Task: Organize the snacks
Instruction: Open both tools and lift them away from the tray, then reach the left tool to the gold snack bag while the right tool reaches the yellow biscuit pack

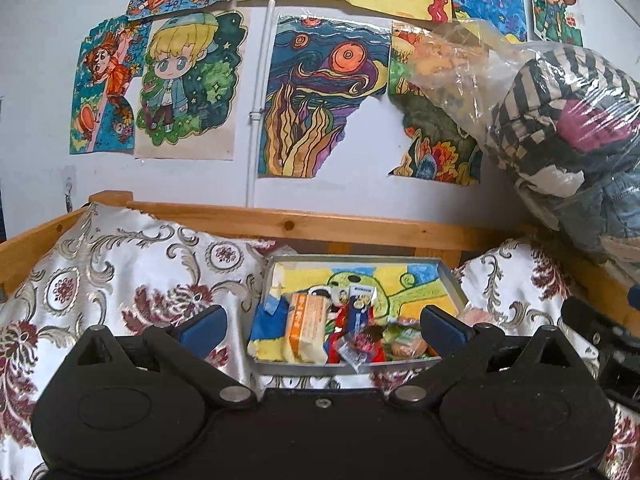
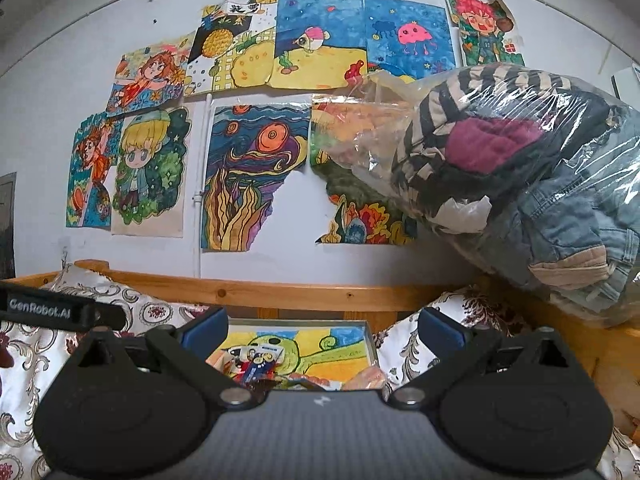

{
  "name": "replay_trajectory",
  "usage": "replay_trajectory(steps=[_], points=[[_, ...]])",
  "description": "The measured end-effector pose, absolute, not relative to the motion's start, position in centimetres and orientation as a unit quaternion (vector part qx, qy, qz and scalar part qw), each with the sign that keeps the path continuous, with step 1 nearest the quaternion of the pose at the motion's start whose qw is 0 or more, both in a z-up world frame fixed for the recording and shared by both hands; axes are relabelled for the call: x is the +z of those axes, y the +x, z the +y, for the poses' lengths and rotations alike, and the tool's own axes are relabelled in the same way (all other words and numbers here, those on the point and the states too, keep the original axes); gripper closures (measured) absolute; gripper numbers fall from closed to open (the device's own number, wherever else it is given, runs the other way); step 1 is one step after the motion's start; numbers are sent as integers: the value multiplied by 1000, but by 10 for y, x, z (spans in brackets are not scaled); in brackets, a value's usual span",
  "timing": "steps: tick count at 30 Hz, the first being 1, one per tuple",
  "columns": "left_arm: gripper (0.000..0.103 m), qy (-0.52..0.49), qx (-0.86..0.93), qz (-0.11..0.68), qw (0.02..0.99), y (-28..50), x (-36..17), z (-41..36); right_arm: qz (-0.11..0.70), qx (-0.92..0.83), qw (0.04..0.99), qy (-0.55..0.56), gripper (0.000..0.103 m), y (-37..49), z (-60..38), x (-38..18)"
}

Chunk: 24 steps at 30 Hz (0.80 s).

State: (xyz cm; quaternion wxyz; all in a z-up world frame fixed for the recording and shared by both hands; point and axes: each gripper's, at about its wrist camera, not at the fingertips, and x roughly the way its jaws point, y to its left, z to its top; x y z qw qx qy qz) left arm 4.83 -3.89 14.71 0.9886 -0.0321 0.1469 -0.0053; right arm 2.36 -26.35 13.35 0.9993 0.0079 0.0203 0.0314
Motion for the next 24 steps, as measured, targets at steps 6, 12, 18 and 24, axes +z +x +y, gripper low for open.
replay_trajectory(steps=[6,12,18,24], points=[[1,-33,-2,160,987,39,130,-34,42,38,998,2,0,18,-260,126],[1,-36,2,185,982,40,103,-32,81,43,996,-16,0,11,-255,103],[1,-31,-6,214,976,43,72,-33,112,48,992,-28,0,7,-254,78],[1,-33,-17,245,969,53,44,-34,157,46,986,-26,0,19,-256,59]])
